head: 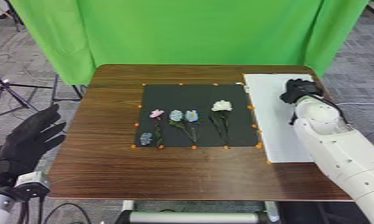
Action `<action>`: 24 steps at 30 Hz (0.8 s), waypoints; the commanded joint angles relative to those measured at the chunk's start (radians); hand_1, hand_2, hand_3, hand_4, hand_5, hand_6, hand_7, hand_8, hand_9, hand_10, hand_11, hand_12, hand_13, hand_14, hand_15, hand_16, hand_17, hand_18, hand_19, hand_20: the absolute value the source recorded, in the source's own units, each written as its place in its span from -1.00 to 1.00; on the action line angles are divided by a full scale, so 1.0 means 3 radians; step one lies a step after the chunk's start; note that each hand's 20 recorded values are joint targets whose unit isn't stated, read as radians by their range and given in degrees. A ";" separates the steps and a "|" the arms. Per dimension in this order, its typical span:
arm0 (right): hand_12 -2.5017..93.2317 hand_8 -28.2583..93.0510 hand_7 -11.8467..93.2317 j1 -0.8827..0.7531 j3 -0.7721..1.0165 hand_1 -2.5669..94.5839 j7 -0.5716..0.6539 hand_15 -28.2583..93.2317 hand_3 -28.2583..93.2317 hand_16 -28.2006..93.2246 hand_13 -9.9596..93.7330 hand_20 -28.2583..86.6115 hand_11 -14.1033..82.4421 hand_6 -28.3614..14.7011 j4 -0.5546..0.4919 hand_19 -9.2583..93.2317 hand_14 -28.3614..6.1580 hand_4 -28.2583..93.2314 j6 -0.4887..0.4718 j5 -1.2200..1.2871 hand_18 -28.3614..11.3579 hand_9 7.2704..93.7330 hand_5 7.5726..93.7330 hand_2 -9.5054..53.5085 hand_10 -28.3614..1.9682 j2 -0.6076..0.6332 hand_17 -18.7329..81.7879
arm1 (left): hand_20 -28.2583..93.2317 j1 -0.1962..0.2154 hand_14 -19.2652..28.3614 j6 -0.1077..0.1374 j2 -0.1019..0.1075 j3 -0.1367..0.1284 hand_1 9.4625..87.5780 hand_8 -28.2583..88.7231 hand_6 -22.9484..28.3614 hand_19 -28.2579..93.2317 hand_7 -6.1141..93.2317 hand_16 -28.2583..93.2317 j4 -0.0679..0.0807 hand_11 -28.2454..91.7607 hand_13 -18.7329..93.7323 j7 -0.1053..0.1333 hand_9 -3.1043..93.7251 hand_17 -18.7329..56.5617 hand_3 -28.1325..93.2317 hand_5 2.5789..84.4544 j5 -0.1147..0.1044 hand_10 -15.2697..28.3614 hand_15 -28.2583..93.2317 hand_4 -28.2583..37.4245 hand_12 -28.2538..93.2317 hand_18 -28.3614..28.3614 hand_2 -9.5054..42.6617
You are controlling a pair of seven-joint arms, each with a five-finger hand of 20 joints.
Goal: Arrange flowers
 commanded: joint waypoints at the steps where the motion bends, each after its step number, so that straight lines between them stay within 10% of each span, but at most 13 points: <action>1: -0.06 -0.57 0.26 -0.0112 -0.0068 0.08 0.0007 0.00 0.83 0.07 0.66 0.09 -0.16 0.29 -0.0075 0.64 0.70 -0.99 0.0271 -0.0023 -0.29 0.38 0.03 -0.95 0.39 0.0078 0.04 | -0.38 0.0024 0.29 -0.0016 0.0005 -0.0001 -0.71 -0.70 -0.08 0.08 -0.44 -0.42 0.0003 -0.32 -0.41 -0.0011 -0.56 -0.79 0.62 -0.55 -0.0013 0.12 -0.26 -1.00 -0.23 0.65 -0.61; 17: 0.15 -0.48 0.37 -0.1213 0.0309 0.16 -0.0590 0.21 0.85 0.13 0.78 0.23 -0.10 0.33 -0.1623 0.73 0.67 -0.99 0.0477 0.0124 -0.39 0.63 0.28 -1.00 0.42 0.0114 0.13 | -0.38 0.0025 0.29 -0.0015 -0.0029 -0.0002 -0.71 -0.70 -0.08 0.08 -0.44 -0.42 -0.0009 -0.31 -0.41 0.0011 -0.56 -0.80 0.62 -0.55 -0.0001 0.12 -0.26 -1.00 -0.23 0.65 -0.61; 24: 0.16 -0.46 0.40 -0.1403 0.0196 0.10 -0.0679 0.27 0.87 0.13 0.73 0.24 -0.10 0.41 -0.1755 0.74 0.62 -0.97 0.0479 -0.0132 -0.39 0.64 0.26 -1.00 0.46 -0.0059 0.09 | -0.38 0.0001 0.29 -0.0022 -0.0035 0.0010 -0.71 -0.70 -0.08 0.08 -0.44 -0.42 -0.0006 -0.32 -0.40 -0.0006 -0.56 -0.80 0.62 -0.55 0.0000 0.12 -0.26 -1.00 -0.23 0.65 -0.61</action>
